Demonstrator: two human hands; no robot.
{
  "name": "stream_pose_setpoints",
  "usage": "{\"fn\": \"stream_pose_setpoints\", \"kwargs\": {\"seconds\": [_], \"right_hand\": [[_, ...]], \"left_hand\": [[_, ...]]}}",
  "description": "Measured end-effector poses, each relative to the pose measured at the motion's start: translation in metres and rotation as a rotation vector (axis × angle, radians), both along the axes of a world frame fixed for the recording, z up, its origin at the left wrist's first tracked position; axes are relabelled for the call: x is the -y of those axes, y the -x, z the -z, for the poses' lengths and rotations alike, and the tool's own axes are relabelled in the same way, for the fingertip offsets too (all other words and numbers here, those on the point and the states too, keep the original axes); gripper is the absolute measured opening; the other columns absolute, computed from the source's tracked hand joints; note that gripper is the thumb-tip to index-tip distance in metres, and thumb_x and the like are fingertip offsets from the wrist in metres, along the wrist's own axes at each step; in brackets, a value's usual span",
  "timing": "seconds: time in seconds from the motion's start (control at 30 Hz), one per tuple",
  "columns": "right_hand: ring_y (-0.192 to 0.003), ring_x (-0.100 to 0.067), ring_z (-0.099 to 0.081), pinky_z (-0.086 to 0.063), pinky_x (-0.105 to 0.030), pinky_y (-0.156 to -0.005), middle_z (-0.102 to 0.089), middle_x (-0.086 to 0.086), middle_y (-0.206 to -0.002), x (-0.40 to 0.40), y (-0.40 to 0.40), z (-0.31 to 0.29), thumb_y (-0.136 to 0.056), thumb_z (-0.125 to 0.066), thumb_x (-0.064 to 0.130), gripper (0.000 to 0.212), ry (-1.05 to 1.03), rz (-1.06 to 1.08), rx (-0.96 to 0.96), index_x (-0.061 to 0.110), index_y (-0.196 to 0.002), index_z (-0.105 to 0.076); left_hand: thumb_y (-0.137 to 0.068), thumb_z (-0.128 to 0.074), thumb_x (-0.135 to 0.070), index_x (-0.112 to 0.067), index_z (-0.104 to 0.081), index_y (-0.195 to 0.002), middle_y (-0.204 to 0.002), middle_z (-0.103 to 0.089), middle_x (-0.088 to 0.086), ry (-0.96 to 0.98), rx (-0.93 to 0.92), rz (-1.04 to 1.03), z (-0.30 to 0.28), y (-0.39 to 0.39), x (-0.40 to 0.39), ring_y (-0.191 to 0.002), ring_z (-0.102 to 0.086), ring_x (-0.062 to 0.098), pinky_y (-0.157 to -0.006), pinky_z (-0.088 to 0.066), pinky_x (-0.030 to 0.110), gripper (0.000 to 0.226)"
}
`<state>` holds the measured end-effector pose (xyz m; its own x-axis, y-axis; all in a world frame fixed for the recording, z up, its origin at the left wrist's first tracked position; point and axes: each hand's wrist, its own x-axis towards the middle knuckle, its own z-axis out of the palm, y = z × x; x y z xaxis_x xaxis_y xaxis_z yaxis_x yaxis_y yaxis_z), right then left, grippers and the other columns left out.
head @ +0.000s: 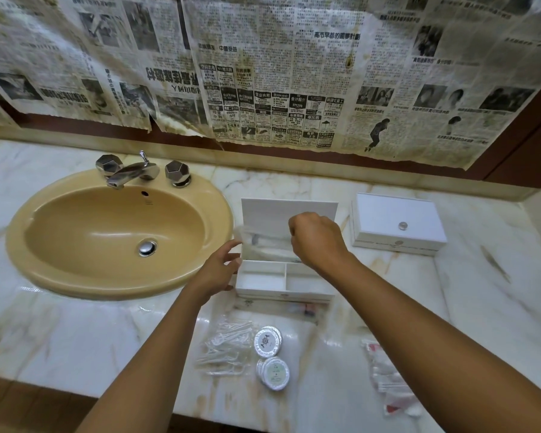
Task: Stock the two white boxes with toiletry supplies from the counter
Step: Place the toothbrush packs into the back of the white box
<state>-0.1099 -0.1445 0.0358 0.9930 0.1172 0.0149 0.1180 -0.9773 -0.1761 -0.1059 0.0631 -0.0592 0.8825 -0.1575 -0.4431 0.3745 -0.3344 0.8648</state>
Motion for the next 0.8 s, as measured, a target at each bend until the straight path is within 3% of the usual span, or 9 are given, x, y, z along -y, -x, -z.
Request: {"fn": "stream_pose_setpoints", "kwargs": {"seconds": [0.17,0.23,0.37,0.5,0.63,0.7,0.8], "right_hand": [[-0.064,-0.025,-0.045,-0.034,-0.03,-0.059,-0.046,-0.006,-0.073,0.001,-0.007,0.019,-0.08,-0.048,-0.01,0.027,0.034,0.0,-0.035,0.011,-0.063,-0.042],[-0.064,-0.025,-0.045,-0.035,-0.029,-0.06,-0.044,-0.005,-0.071,-0.001,-0.007,0.029,-0.079,-0.049,-0.011,0.031,0.06,-0.013,-0.073,0.012,-0.06,-0.038],[-0.067,-0.024,-0.045,-0.039,-0.03,-0.064,-0.038,-0.003,-0.065,-0.001,-0.007,0.048,-0.08,-0.052,-0.012,0.031,0.109,-0.029,-0.145,0.01,-0.063,-0.039],[-0.068,-0.027,-0.051,-0.043,-0.03,-0.063,-0.045,-0.005,-0.066,-0.001,-0.011,0.057,-0.081,-0.052,-0.011,0.02,0.071,0.031,-0.219,0.009,-0.075,-0.051],[-0.077,-0.029,-0.06,-0.051,-0.034,-0.07,-0.06,-0.011,-0.086,0.004,-0.017,0.057,-0.09,-0.055,0.008,0.01,-0.023,0.073,-0.336,0.008,-0.081,-0.06],[-0.079,-0.028,-0.057,-0.047,-0.033,-0.073,-0.06,-0.011,-0.091,0.006,-0.017,0.054,-0.096,-0.052,0.026,0.022,-0.001,0.048,-0.419,0.011,-0.081,-0.055],[-0.098,-0.031,-0.056,-0.044,-0.037,-0.088,-0.06,-0.014,-0.111,0.007,-0.014,0.046,-0.099,-0.043,0.041,0.036,0.067,0.01,-0.464,0.011,-0.092,-0.06]], "left_hand": [[-0.103,-0.046,-0.022,-0.041,-0.048,-0.132,-0.13,-0.058,-0.001,0.021,-0.022,-0.017,0.002,-0.002,0.0,-0.111,-0.061,0.024,-0.082,-0.057,0.043,0.035],[-0.103,-0.045,-0.022,-0.048,-0.05,-0.129,-0.13,-0.058,-0.001,0.017,-0.013,-0.001,0.002,-0.001,0.0,-0.112,-0.06,0.024,-0.079,-0.057,0.039,0.037],[-0.103,-0.044,-0.025,-0.056,-0.049,-0.127,-0.132,-0.052,0.001,-0.017,0.0,0.015,0.001,0.0,0.0,-0.118,-0.053,0.021,-0.07,-0.052,0.028,0.039],[-0.103,-0.043,-0.025,-0.055,-0.048,-0.129,-0.132,-0.051,0.001,-0.023,0.005,0.017,0.001,0.0,0.0,-0.117,-0.053,0.019,-0.071,-0.052,0.028,0.04],[-0.103,-0.044,-0.025,-0.055,-0.049,-0.128,-0.132,-0.052,0.003,-0.021,0.01,0.015,0.002,-0.002,0.0,-0.115,-0.054,0.019,-0.076,-0.054,0.032,0.04],[-0.103,-0.044,-0.024,-0.056,-0.049,-0.127,-0.131,-0.053,0.003,-0.02,0.014,0.016,0.002,-0.002,0.0,-0.114,-0.056,0.019,-0.08,-0.056,0.036,0.04],[-0.103,-0.044,-0.023,-0.057,-0.05,-0.126,-0.13,-0.053,0.004,-0.015,0.014,0.019,0.003,-0.003,0.0,-0.114,-0.055,0.02,-0.085,-0.056,0.041,0.042]]}}
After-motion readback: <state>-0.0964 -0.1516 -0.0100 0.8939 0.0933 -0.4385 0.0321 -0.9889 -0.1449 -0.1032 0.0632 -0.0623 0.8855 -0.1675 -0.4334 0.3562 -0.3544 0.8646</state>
